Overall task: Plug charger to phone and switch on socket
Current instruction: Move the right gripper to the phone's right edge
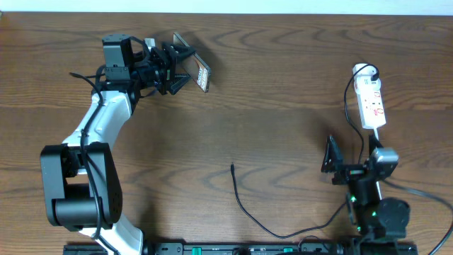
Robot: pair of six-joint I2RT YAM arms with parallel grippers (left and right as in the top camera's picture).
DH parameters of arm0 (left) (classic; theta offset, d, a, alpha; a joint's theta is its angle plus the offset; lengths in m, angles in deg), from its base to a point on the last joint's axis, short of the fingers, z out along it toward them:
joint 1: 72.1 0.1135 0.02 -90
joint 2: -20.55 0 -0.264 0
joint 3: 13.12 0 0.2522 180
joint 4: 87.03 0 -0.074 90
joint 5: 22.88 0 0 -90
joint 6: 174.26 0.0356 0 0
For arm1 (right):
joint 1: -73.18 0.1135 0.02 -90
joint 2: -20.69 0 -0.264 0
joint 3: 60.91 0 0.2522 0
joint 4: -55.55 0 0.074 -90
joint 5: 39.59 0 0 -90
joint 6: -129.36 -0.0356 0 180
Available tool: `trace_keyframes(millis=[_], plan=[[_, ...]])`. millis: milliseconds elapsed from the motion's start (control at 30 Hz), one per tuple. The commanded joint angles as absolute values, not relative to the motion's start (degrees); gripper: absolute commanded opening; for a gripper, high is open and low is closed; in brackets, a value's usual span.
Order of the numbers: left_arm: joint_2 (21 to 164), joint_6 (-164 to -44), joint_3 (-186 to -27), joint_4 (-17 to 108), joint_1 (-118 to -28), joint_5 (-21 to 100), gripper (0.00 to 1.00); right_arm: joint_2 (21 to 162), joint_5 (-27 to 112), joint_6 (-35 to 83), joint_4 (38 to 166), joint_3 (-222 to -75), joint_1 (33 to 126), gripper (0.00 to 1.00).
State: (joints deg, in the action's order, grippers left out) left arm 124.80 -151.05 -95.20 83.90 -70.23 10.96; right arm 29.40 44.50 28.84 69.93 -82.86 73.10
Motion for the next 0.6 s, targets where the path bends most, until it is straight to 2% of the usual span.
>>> trace_keyframes(millis=[0, 300, 567], plan=[[123.31, -153.25, -95.55, 84.38, -70.03, 12.01, 0.07, 40.05, 38.31, 26.96, 70.83, -92.02, 73.5, 0.99], [123.31, -157.93, -95.55, 84.38, -70.03, 14.1, 0.07, 73.38, 16.89, 21.34, 69.17, -113.92, 74.24, 0.99], [123.31, -158.98, -95.55, 84.4, -71.19, 17.43, 0.08, 95.04, 7.71, 21.41, 61.65, -124.65, 82.61, 0.99]])
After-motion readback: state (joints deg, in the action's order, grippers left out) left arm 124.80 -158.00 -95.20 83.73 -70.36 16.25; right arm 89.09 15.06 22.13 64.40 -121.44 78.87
